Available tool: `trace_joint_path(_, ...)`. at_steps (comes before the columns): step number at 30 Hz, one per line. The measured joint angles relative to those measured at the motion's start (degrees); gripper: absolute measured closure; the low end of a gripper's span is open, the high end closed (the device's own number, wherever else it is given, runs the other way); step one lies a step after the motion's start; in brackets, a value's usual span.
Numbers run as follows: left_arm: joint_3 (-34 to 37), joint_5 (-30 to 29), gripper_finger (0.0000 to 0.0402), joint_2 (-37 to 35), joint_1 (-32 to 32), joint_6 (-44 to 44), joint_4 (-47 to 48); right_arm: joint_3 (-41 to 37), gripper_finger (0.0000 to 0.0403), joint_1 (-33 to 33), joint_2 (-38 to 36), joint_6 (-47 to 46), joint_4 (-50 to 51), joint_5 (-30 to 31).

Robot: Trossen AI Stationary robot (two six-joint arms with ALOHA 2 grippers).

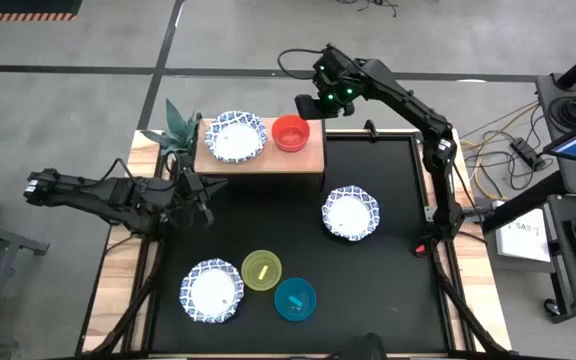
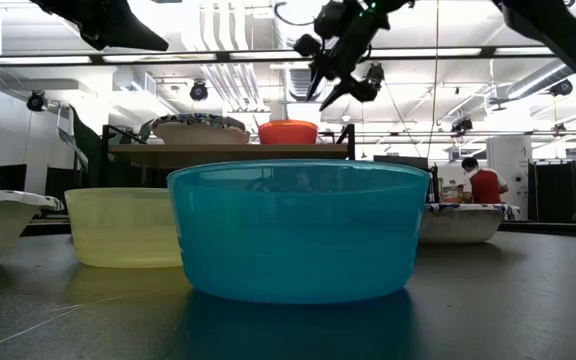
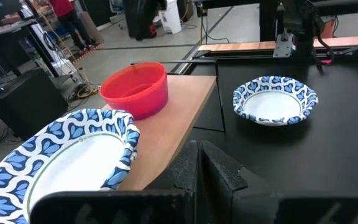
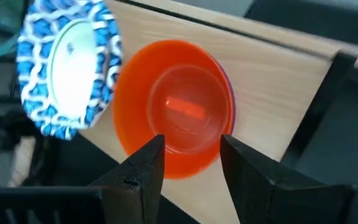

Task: Place and stack bowls onto a shelf
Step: Stack the blue bowl on top of the orange bowl on the shelf

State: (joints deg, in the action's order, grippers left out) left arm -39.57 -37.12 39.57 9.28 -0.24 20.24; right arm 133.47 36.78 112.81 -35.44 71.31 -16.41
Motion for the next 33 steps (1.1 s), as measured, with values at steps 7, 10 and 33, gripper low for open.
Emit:
trace_joint_path(7, 0.0, 0.1, 0.0402, 0.9, 0.0, -0.1, 0.0, -3.7, 0.0274, -11.4, -6.9, 19.4, 0.0, 16.4)
trace_joint_path(10, 0.0, 0.1, 0.0402, 1.9, 0.0, -0.8, -0.1, -9.9, 0.0282, -17.4, -10.6, 22.1, -4.3, 17.5)
trace_joint_path(33, -0.5, 1.2, 0.0402, 7.4, 0.0, -3.8, -6.8, -82.6, 0.0323, -42.3, -45.6, 29.1, -76.7, 18.1)
